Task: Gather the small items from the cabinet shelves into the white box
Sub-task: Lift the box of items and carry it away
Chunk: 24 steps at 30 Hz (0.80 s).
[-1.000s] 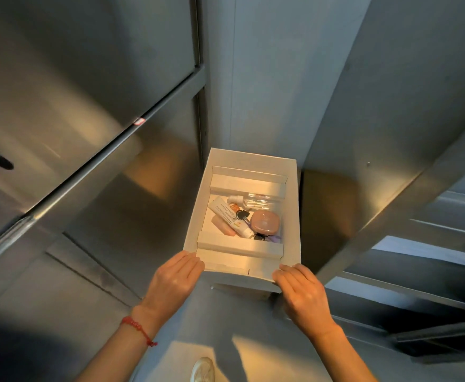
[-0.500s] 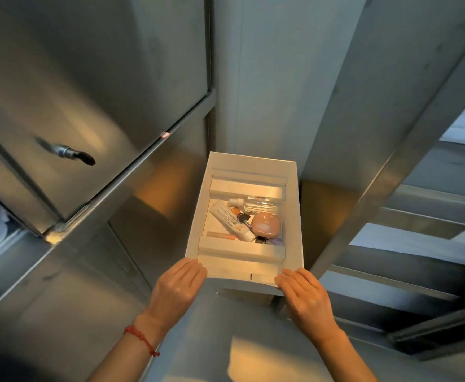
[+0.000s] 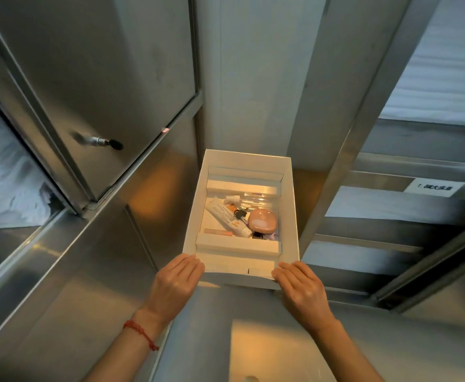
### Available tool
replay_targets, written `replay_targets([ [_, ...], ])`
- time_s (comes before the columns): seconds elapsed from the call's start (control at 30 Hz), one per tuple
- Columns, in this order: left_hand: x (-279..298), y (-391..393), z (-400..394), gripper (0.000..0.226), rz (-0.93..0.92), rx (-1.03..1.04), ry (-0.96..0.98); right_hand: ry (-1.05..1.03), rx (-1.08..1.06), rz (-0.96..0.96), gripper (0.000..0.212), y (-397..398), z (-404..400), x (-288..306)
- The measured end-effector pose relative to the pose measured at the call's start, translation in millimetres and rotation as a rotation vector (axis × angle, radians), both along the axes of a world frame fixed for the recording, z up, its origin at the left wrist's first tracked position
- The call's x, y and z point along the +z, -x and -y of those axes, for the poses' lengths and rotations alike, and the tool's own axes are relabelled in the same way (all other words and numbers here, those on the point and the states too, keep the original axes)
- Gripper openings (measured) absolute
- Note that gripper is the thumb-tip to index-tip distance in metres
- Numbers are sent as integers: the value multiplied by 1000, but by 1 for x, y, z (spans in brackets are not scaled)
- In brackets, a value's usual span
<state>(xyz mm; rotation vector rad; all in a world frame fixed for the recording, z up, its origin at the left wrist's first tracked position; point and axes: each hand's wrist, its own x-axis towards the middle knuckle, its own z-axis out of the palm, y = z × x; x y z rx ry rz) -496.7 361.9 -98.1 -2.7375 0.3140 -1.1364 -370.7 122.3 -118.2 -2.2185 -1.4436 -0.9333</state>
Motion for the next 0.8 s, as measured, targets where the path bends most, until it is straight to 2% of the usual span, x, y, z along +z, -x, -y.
replay_targets([
  [0.03, -1, 5, 2, 16, -1, -7, 5, 1, -5, 1, 29, 6, 3, 1],
  [0.13, -3, 18, 6, 55, 3, -34, -3, 10, -26, 5, 33, 24, 12, 5],
  [0.2, -3, 26, 10, 61, -30, -47, -3, 15, -35, 1, 34, 35, 19, 6],
  [0.4, 8, 51, 29, 59, -61, -29, -43, 20, -52, 1, 26, 62, 39, 6],
  [0.53, 9, 69, 44, 60, -46, -48, -26, -7, -51, 24, 8, 78, 54, 6],
  [0.57, 9, 74, 49, 56, -51, -38, -15, -10, -51, 28, 5, 83, 57, 5],
  [0.6, 9, 78, 53, 42, -47, -18, -20, -14, -50, 29, 8, 86, 61, 4],
  [0.63, 9, 81, 59, 19, -37, -13, -51, -10, -46, 26, 8, 89, 68, 3],
  [0.67, 15, 85, 67, 13, -62, 11, -38, -5, -44, 22, 6, 92, 75, 2],
  [0.7, 16, 89, 76, 31, -81, 35, -39, -2, -39, 13, 9, 94, 83, 3],
  [0.73, 11, 93, 85, 39, -119, 51, -29, 0, -31, 11, 11, 97, 92, 5],
  [0.77, 11, 96, 94, 38, -93, 56, -10, 1, -30, 15, 11, 99, 100, 6],
  [0.8, 12, 100, 104, 26, -69, 25, -14, -2, -35, 22, 13, 102, 108, 5],
])
